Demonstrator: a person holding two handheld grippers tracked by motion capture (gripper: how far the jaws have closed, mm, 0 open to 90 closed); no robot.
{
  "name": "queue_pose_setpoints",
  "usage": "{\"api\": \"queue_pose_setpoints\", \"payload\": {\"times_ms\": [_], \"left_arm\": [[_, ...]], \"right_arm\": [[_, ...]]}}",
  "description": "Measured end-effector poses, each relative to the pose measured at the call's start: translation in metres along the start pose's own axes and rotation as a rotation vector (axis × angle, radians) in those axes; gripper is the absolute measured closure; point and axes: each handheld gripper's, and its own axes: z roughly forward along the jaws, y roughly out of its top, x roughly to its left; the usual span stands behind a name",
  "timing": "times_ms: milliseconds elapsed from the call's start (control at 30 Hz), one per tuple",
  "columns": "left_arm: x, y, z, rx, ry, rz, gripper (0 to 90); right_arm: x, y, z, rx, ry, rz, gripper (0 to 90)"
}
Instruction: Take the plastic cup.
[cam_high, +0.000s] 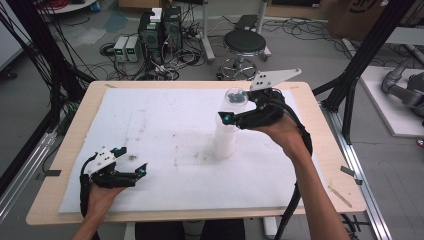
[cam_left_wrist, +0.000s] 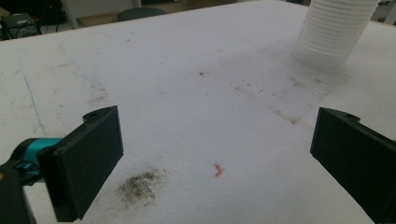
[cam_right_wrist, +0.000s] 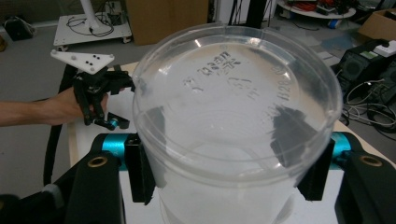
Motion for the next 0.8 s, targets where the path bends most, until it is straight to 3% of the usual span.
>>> {"api": "queue_pose_setpoints", "payload": {"times_ms": [467,700,800], "left_arm": [[0.001,0.000,0.001,0.008,0.001,-0.005,2.5],[0.000,0.000,0.000,0.003,0.005,-0.003,2.5],[0.001,0.000,0.001,0.009,0.002,-0.004,2.5]], "right_arm": [[0.035,-0.038,0.022,-0.072,0.139,-0.023,36.0],[0.053,-0.052,0.040,0.008,0.188,-0.050,36.1],[0.059,-0.054,0.044,0.007,0.199,-0.067,36.1]]}}
